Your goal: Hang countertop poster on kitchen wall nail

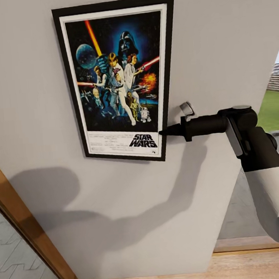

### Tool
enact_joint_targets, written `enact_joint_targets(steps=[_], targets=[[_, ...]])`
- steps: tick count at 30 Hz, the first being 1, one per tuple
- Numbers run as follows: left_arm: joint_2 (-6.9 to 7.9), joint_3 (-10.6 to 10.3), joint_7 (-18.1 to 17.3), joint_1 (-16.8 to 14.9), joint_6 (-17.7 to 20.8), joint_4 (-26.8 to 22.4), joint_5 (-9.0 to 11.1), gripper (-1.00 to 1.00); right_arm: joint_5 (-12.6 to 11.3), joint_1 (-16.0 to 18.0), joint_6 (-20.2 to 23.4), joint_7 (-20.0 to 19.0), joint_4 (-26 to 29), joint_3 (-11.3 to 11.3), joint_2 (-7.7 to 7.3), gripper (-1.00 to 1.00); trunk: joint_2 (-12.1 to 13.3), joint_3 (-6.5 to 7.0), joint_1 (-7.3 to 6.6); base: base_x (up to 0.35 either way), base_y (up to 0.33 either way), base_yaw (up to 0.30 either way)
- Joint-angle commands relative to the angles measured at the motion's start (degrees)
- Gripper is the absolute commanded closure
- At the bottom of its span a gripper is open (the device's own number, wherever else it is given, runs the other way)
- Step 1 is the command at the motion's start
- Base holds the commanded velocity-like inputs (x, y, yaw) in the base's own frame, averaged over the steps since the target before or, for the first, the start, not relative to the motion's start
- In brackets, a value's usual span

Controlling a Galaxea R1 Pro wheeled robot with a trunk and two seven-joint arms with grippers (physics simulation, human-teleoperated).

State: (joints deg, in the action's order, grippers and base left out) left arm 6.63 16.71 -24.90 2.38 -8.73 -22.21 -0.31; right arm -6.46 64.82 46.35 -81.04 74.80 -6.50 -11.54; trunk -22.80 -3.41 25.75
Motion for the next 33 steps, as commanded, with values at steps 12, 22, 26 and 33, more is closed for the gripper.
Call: enact_joint_targets(steps=[12,22,26,33], targets=[[-0.03,0.3,-0.4,0.0,0.0,-0.1,0.0,-1.0,-0.4,-0.1,-0.9,0.1,-0.1,-0.1,-0.06,1.0,-0.1,-0.12,0.04,0.0,0.0,0.0],[-0.04,0.3,-0.4,0.0,0.0,-0.1,0.0,-1.0,-0.4,-0.1,-1.4,0.1,-0.2,-0.1,-0.06,1.0,-0.1,-0.12,0.04,0.0,0.0,0.0],[-0.04,0.3,-0.4,0.0,0.0,-0.1,0.0,-1.0,-0.4,-0.1,-1.4,0.0,-0.3,-0.1,-0.06,1.0,-0.1,-0.12,0.04,0.0,0.0,0.0],[-0.03,0.3,-0.4,0.0,0.0,-0.1,0.0,-1.0,-0.7,-0.1,-1.4,0.0,-0.3,-0.2,-0.06,1.0,-0.1,-0.12,0.04,0.0,0.0,0.0]])
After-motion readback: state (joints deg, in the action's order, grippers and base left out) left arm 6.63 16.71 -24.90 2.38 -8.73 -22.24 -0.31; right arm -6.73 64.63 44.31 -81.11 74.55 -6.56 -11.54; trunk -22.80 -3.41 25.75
